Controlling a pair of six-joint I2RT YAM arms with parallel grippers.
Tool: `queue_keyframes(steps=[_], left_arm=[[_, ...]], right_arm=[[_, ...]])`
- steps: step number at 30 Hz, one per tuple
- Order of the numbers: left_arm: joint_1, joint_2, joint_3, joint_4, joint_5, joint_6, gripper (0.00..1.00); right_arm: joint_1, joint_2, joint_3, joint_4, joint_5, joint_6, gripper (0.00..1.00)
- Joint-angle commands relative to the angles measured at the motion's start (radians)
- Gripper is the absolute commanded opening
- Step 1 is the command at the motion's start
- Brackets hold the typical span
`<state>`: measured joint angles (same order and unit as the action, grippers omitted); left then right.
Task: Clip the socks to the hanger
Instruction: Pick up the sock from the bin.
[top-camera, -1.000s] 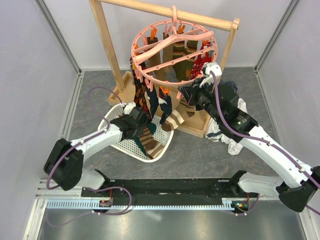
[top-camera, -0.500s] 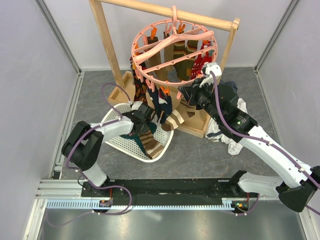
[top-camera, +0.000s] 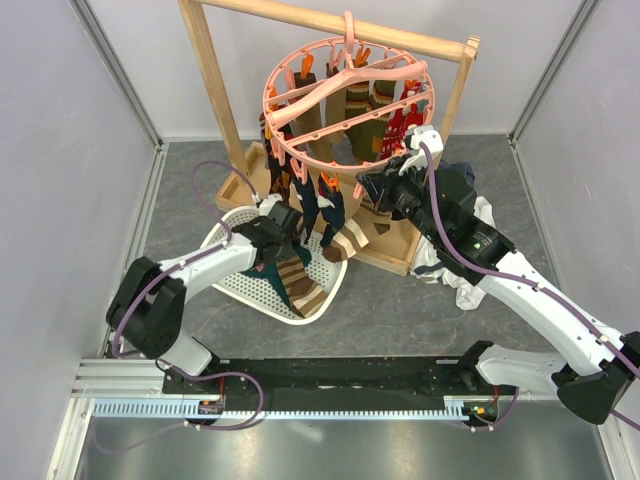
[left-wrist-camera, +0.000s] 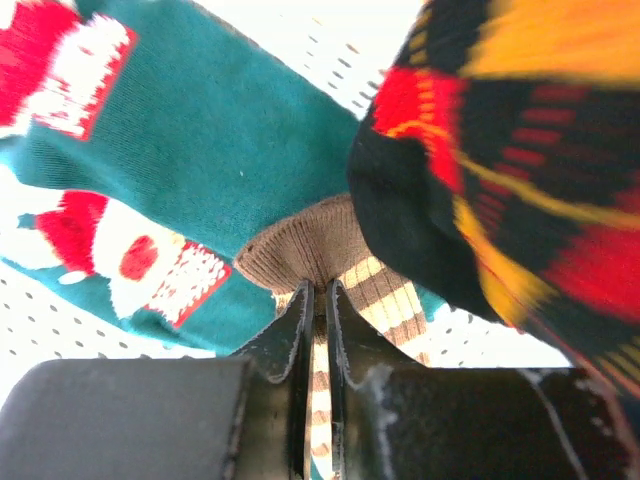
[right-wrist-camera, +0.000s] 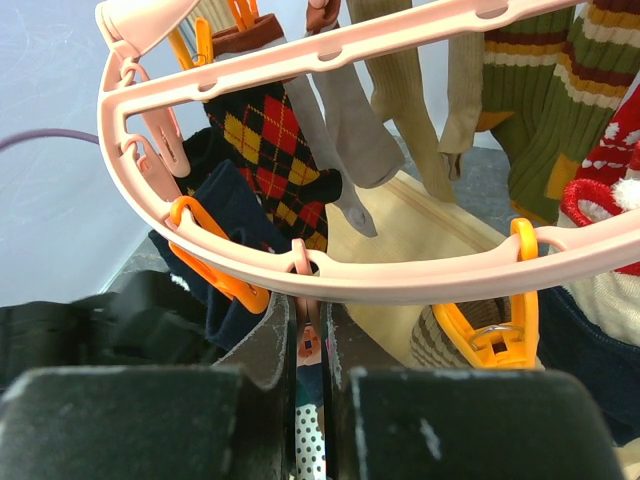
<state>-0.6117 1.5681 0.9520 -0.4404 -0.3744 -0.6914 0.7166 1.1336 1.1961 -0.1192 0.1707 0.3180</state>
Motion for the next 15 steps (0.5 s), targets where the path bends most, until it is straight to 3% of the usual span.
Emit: queue_keyframes(steps=[1, 15], left_arm=[[0.004, -0.112, 0.018, -0.029, -0.04, 0.047, 0.13], [-0.02, -0.057, -0.007, 0.002, 0.028, 0.038, 0.17]], right_arm=[[-0.002, -0.006, -0.006, -0.019, 0.003, 0.004, 0.01], [-0.002, 0.0, -0.016, -0.019, 0.003, 0.018, 0.01]])
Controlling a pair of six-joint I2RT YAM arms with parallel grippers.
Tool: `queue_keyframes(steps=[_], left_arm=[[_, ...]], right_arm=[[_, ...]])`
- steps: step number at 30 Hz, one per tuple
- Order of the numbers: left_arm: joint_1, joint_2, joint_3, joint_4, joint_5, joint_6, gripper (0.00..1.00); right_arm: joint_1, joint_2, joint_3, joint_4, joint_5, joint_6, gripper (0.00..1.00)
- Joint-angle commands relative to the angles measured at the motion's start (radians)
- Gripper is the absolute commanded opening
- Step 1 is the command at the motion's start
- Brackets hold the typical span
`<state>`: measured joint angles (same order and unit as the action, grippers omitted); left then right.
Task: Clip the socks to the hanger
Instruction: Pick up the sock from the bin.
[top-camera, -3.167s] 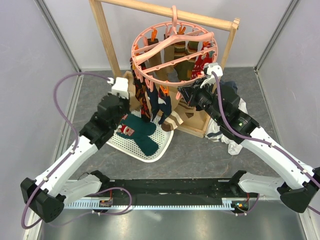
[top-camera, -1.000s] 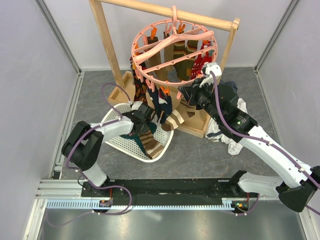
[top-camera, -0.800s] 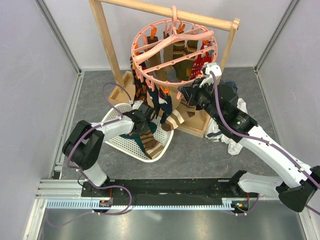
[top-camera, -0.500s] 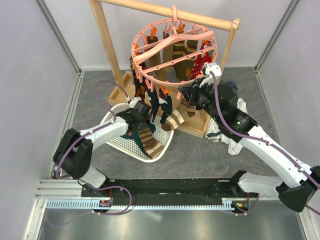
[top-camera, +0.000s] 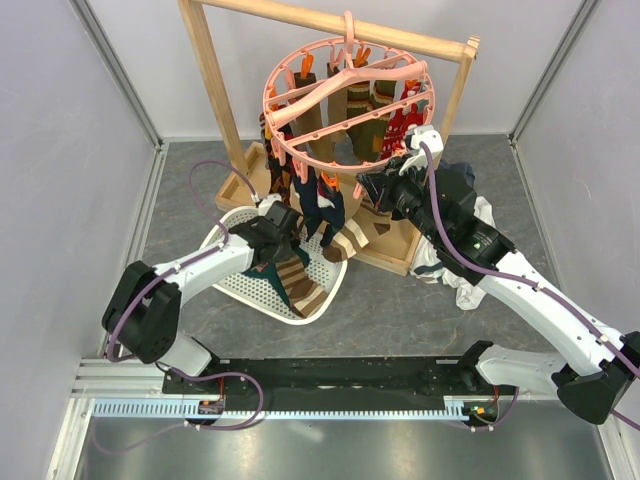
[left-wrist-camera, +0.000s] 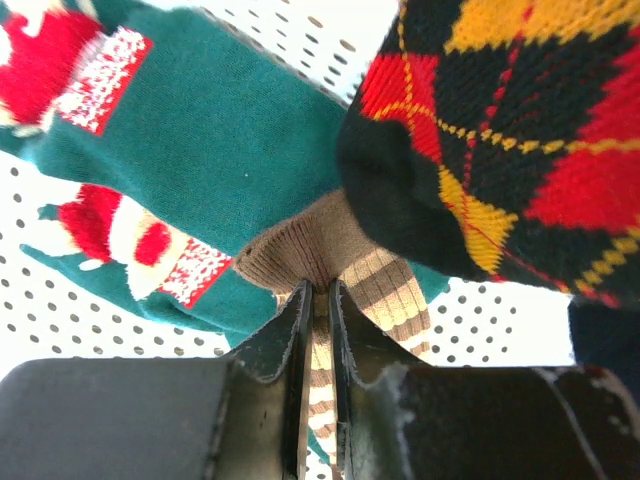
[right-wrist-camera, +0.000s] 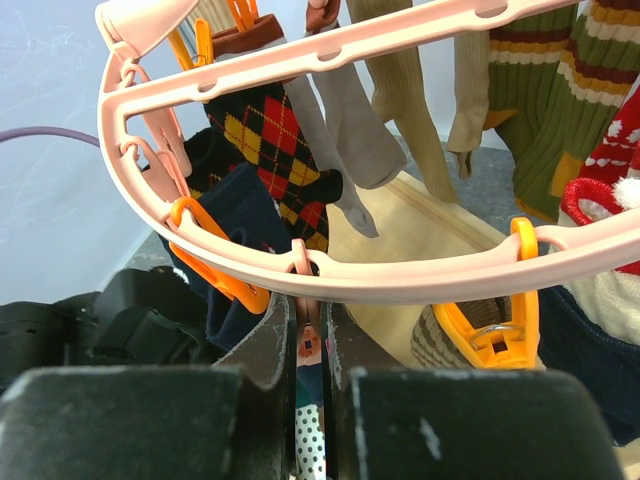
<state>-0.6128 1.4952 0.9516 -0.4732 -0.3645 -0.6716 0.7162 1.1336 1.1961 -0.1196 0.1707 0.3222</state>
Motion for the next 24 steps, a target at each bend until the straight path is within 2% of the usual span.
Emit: queue_keyframes(steps=[1, 15, 21, 24], left_arm=[[-0.034, 0.017, -0.01, 0.047, 0.019, 0.02, 0.18], [-0.087, 0.069, 0.006, 0.038, -0.005, 0.052, 0.27], [-0.088, 0.085, 0.016, 0.039, -0.005, 0.063, 0.25], [-0.09, 0.096, 0.018, 0.039, -0.001, 0.06, 0.18]], right_arm=[[-0.001, 0.0, -0.016, -0.02, 0.004, 0.014, 0.01], [-0.003, 0.011, -0.018, -0.017, 0.0, 0.025, 0.01], [-0.003, 0.014, -0.018, -0.017, 0.001, 0.025, 0.01], [-0.003, 0.012, -0.016, -0.017, 0.0, 0.025, 0.01]])
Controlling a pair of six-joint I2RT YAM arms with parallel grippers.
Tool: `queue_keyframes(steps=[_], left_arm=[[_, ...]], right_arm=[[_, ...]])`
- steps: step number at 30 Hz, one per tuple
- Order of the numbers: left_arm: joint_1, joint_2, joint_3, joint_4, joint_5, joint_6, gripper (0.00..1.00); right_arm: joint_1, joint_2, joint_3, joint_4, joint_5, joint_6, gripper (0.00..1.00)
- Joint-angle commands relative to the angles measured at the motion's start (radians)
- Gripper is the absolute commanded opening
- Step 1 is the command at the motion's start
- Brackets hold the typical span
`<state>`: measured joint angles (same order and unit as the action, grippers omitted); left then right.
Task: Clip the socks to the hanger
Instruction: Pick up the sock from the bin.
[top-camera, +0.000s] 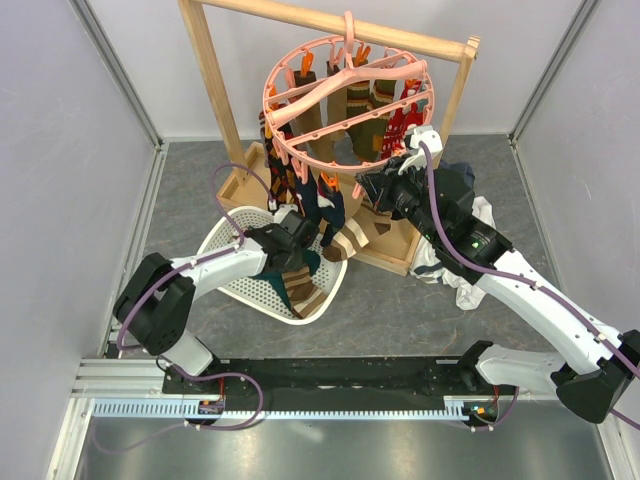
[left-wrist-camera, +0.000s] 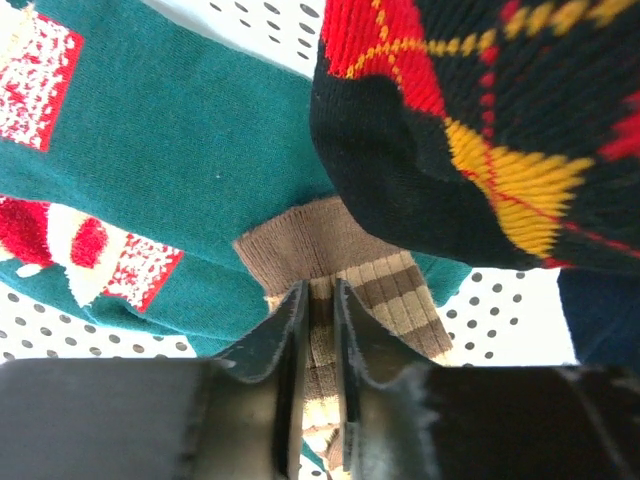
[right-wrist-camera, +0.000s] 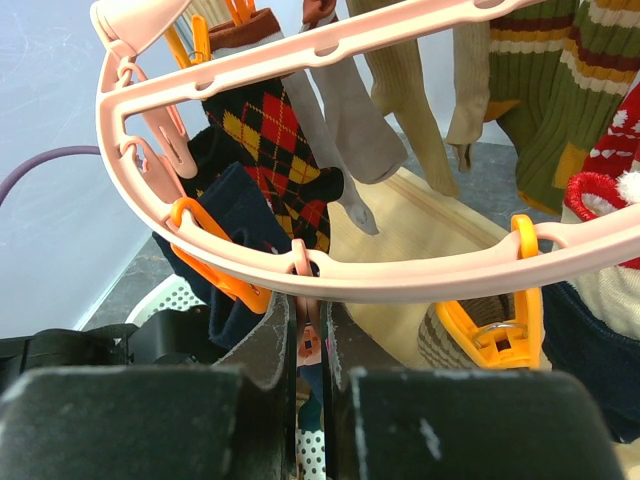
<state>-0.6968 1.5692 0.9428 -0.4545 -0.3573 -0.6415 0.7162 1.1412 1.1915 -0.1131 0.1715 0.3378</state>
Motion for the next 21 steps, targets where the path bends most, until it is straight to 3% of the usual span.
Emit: queue_keyframes(steps=[1, 6, 8, 21], left_arm=[[-0.006, 0.019, 0.024, 0.019, -0.012, 0.028, 0.14], [-0.004, -0.064, 0.031, 0.005, -0.054, 0.043, 0.09], [-0.004, -0.083, 0.054, -0.019, -0.069, 0.055, 0.02], [-0.003, -0.235, 0.119, -0.087, -0.152, 0.121, 0.02]], right_arm=[[-0.001, 0.006, -0.01, -0.023, 0.0, 0.01, 0.01], [-0.001, -0.001, -0.007, -0.026, 0.002, 0.007, 0.01], [-0.003, -0.003, -0.007, -0.026, 0.0, 0.006, 0.01], [-0.001, 0.008, -0.003, -0.025, -0.007, -0.003, 0.01]])
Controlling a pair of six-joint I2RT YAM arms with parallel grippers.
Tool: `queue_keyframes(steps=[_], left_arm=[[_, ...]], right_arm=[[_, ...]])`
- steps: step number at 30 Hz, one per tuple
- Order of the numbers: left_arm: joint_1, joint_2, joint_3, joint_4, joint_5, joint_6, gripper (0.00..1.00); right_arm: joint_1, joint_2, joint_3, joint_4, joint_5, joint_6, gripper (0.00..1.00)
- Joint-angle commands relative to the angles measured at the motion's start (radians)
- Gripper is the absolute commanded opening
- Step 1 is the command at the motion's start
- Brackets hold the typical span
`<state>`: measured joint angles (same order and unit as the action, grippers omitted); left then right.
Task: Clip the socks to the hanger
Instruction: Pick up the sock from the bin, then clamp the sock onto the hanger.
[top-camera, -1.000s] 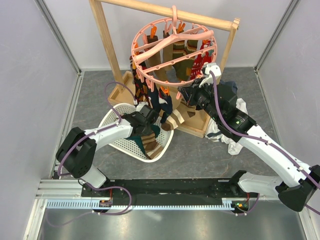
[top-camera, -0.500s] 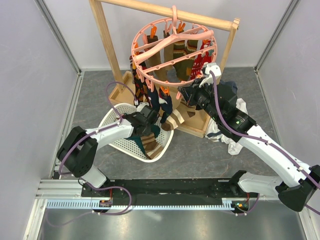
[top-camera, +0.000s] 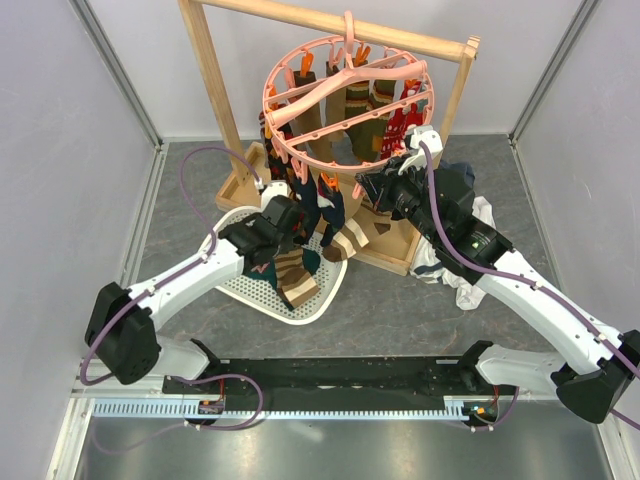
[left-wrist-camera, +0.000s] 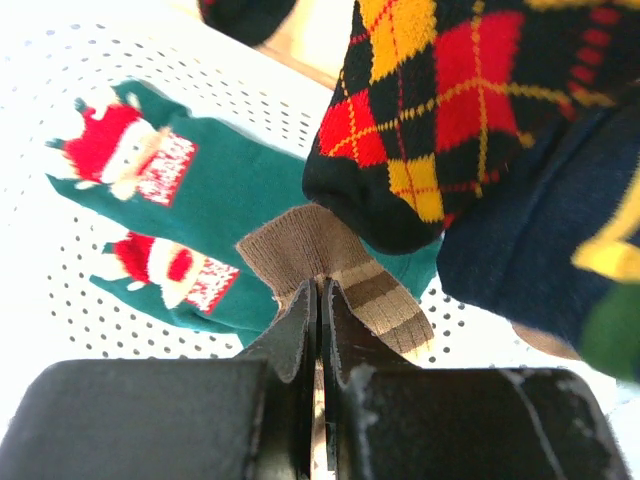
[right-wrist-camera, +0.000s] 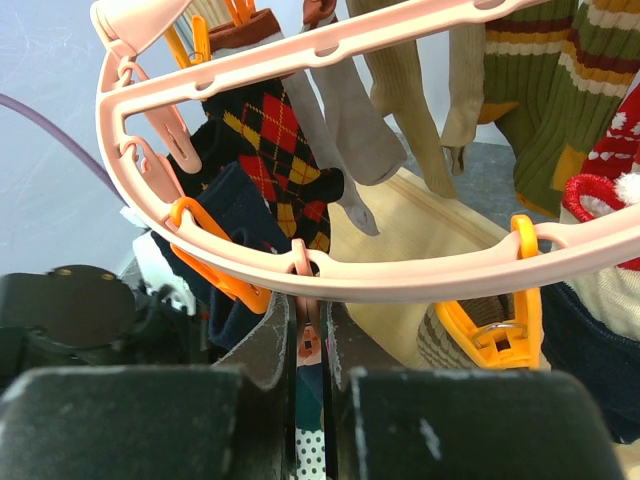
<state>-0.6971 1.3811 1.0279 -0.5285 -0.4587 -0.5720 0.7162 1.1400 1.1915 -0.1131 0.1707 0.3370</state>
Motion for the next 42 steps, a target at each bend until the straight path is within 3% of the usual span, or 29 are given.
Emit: queue_keyframes(steps=[1, 13, 23, 42], left_arm=[[-0.002, -0.053, 0.037, -0.016, -0.051, 0.054, 0.02], [-0.002, -0.131, 0.119, -0.042, -0.02, 0.096, 0.02], [-0.002, -0.2, 0.208, -0.018, 0.06, 0.225, 0.02], [-0.004, -0.237, 0.218, 0.199, 0.506, 0.472, 0.02]], right_arm=[[-0.001, 0.013, 0.0, -0.025, -0.01, -0.003, 0.01], [-0.003, 0.027, 0.014, -0.03, -0.016, -0.01, 0.01], [-0.001, 0.035, 0.046, -0.043, -0.056, -0.035, 0.01], [-0.003, 0.029, 0.115, -0.082, -0.148, -0.079, 0.0]])
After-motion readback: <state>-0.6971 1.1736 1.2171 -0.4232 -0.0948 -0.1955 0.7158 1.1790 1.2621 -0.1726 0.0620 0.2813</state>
